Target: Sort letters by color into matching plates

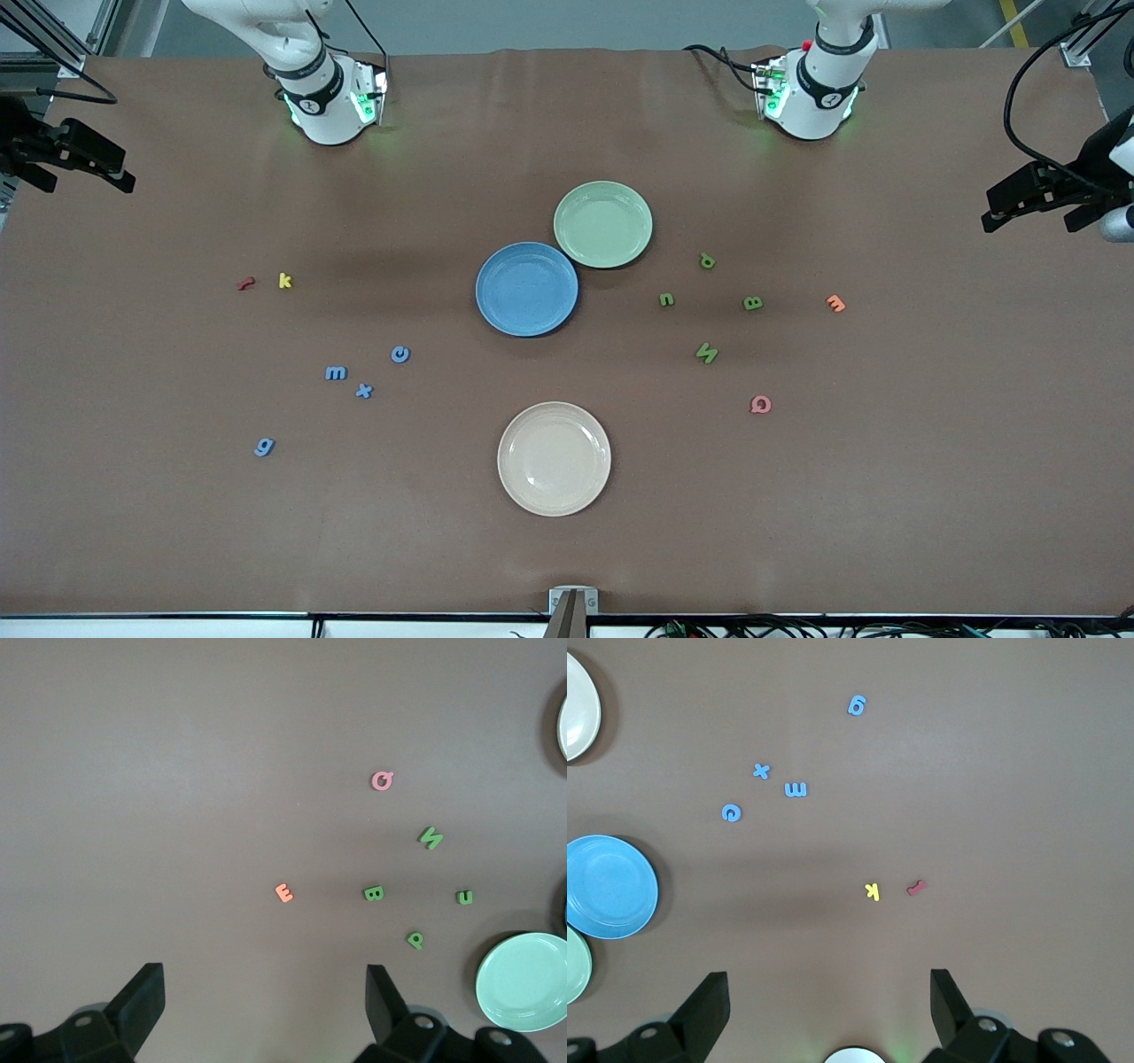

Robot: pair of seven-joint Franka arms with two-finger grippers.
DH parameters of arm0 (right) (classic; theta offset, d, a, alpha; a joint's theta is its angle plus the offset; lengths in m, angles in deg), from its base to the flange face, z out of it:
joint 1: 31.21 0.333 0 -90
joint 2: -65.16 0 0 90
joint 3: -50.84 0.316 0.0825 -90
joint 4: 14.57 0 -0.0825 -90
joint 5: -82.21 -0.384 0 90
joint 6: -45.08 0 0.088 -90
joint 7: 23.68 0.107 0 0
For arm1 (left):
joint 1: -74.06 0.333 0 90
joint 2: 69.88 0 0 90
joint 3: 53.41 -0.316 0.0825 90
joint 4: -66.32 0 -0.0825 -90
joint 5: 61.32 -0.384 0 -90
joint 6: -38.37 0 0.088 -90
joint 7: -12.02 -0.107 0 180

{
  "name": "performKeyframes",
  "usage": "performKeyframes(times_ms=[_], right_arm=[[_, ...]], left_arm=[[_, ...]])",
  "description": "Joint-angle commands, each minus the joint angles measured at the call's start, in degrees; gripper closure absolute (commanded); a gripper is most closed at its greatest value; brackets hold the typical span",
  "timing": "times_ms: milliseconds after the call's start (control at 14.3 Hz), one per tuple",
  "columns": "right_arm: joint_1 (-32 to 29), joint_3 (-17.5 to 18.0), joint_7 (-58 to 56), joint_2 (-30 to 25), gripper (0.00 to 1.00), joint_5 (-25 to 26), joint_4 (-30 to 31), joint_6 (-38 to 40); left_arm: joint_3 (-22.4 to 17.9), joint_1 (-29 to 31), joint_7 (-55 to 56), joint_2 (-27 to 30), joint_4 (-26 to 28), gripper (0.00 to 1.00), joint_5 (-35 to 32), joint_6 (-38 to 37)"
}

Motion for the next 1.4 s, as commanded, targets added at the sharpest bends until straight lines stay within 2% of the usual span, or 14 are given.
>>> performKeyframes(times_ms=[0,350,629,979,1188,1328], right_arm=[[-0.8,0.3,-0.7,-0.7,0.0,-0.9,0.5,0.2],[-0.8,0.3,-0.6,-0.7,0.0,-0.9,0.5,0.3],[-1.9,0.3,-0.5,1.1,0.0,-1.0,-2.7,1.0],[-2.3,0.3,-1.2,6.0,0.0,-0.9,-2.9,-0.3],[-2.8,0.3,-1.1,10.7,0.0,0.0,-3.0,-3.7],[-3.2,0.3,-1.2,15.2,0.0,1.0,-3.1,-3.1]], left_arm=[[0.2,0.3,-1.2,0.0,-0.6,0.0,0.9,-1.0],[0.2,0.2,-0.2,-0.1,-0.6,0.0,1.0,-1.0],[0.4,0.1,-0.2,-0.7,0.1,0.0,1.0,-1.3],[2.3,-0.1,2.8,-0.7,5.9,0.0,5.9,-1.6],[6.6,-0.1,9.1,-0.6,11.9,0.0,6.0,3.7],[9.5,0.1,13.5,-0.2,16.9,0.0,6.0,8.4]])
